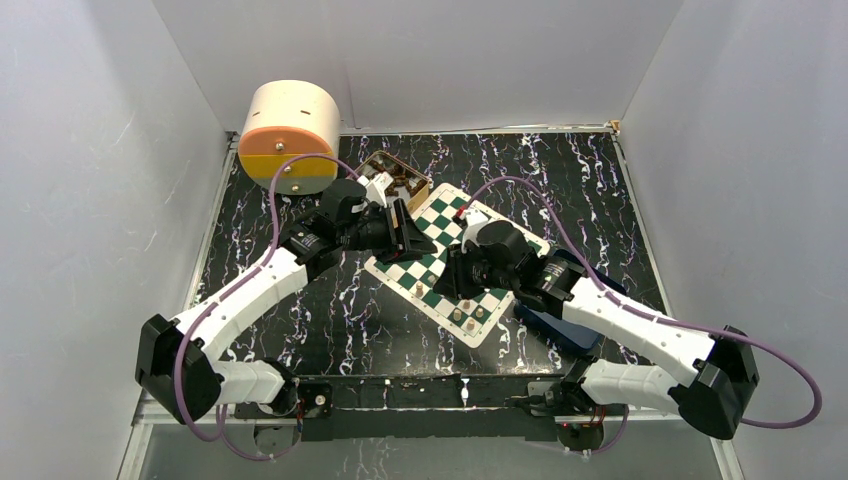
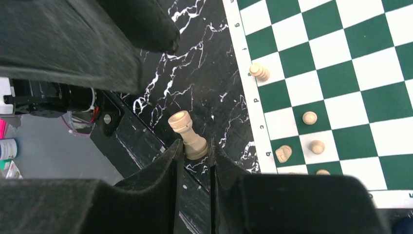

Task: Set up the chess pieces on the board
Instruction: Place the chess piece on the chessboard.

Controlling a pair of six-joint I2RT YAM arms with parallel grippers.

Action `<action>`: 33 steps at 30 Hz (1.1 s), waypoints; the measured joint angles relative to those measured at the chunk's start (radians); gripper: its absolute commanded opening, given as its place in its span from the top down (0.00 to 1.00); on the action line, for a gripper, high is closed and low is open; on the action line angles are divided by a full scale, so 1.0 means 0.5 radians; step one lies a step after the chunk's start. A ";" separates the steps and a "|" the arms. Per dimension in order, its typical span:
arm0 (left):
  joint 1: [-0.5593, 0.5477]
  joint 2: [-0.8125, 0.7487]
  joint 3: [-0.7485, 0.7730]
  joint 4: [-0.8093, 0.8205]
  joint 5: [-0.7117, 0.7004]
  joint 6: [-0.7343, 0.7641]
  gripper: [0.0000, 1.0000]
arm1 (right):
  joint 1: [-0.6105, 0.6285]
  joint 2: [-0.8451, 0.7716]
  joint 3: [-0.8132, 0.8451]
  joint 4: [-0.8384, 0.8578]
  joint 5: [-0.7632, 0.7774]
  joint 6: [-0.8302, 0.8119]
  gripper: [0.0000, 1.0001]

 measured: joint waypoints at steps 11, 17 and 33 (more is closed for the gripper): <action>0.000 0.003 -0.053 -0.063 0.069 -0.018 0.59 | 0.028 0.005 0.028 0.085 0.103 0.014 0.76; 0.000 0.006 -0.059 -0.062 0.121 -0.041 0.63 | 0.028 -0.016 0.028 0.116 0.140 0.039 0.77; 0.000 0.015 -0.148 0.008 0.200 -0.121 0.69 | 0.031 -0.028 0.028 0.147 0.137 0.058 0.76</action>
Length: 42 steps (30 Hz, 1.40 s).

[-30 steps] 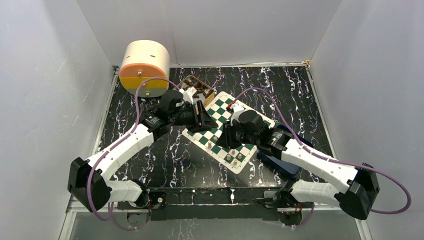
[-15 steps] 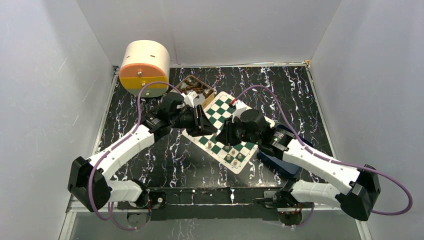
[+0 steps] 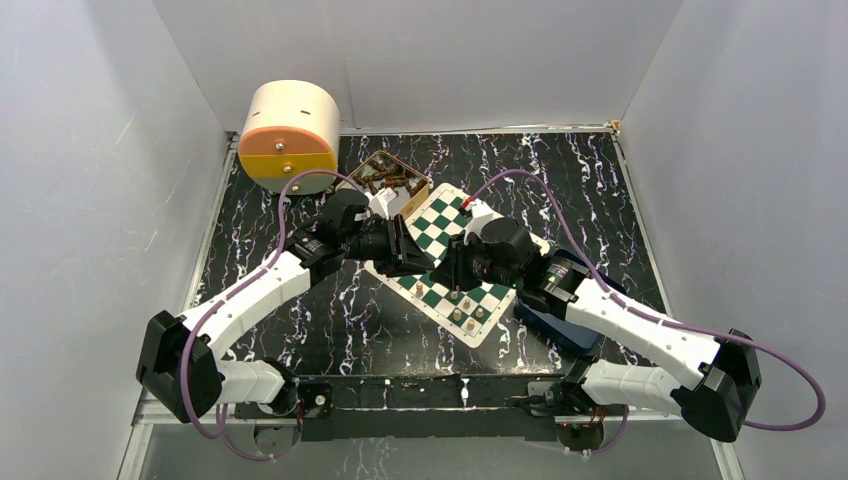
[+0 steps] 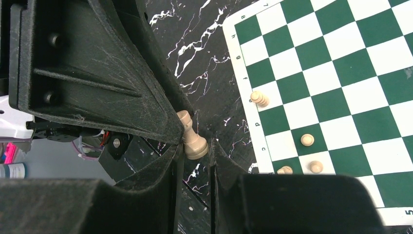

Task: Set up the chess pieces on the board
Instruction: Place the chess piece on the chessboard.

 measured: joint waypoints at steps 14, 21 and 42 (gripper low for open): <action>0.000 0.003 -0.050 0.102 0.006 -0.050 0.98 | 0.000 0.001 -0.018 0.022 -0.014 0.005 0.56; 0.000 0.043 0.046 -0.153 -0.226 0.196 1.00 | 0.000 -0.049 -0.061 0.018 -0.023 0.043 0.05; 0.000 0.251 -0.192 0.214 -1.759 1.096 1.00 | 0.000 -0.512 -0.117 -0.282 0.258 0.030 0.01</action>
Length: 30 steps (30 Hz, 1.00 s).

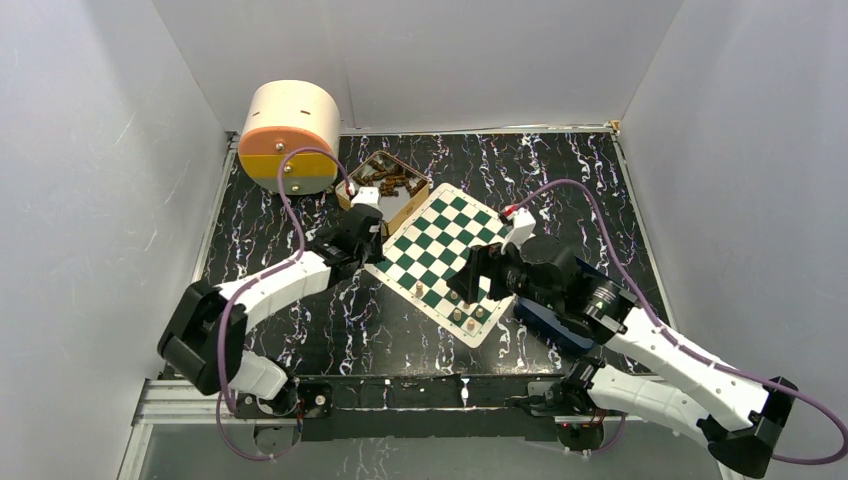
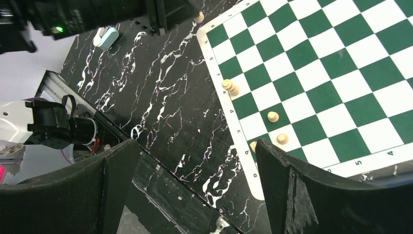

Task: Set up the chess pieces on the board
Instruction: Place the chess piece on the chessboard.

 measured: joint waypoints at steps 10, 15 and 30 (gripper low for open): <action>0.000 0.238 -0.101 0.300 -0.103 0.052 1.00 | 0.000 -0.103 0.050 -0.155 0.106 -0.032 0.01; 0.000 0.322 -0.114 0.364 -0.086 0.040 0.99 | 0.000 -0.029 0.097 -0.179 0.118 -0.065 0.01; 0.000 0.372 -0.148 0.365 -0.048 0.017 0.97 | 0.000 0.009 0.103 -0.179 0.146 -0.098 0.01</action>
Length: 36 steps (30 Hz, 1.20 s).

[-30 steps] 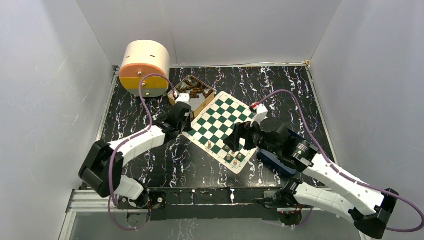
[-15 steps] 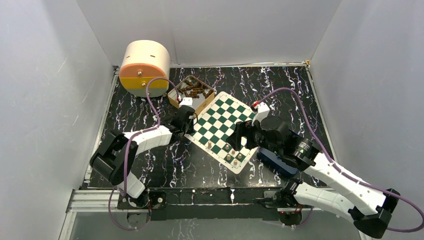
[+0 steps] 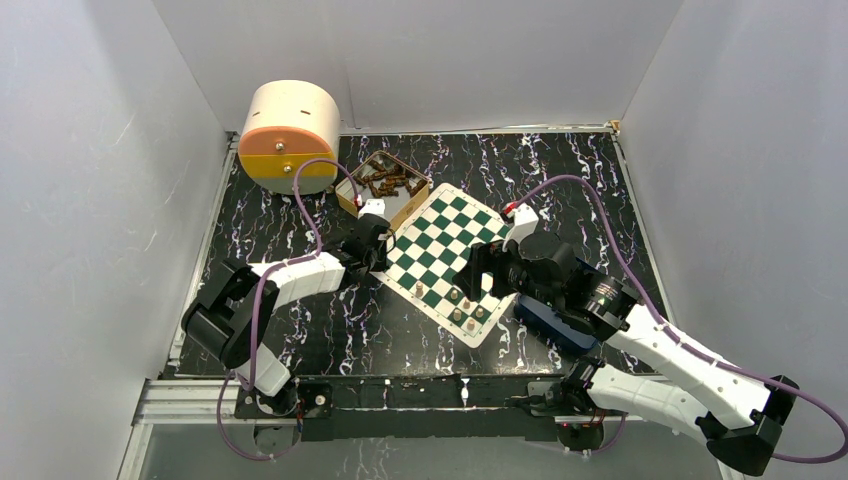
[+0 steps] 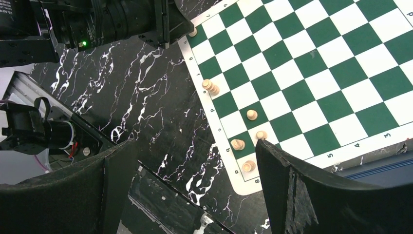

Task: Set up the chess pieces on the board
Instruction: Place the chess piece on the chessboard.

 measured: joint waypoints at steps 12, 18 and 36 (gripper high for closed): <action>0.000 0.000 0.000 -0.002 0.045 -0.013 0.96 | 0.000 -0.008 0.000 -0.028 0.037 0.002 0.01; 0.000 0.000 0.000 -0.002 0.053 -0.013 0.90 | 0.000 0.007 -0.001 -0.066 0.064 0.008 0.01; 0.000 -0.012 0.040 -0.096 0.082 -0.016 0.60 | 0.000 0.156 -0.004 -0.138 0.179 0.091 0.01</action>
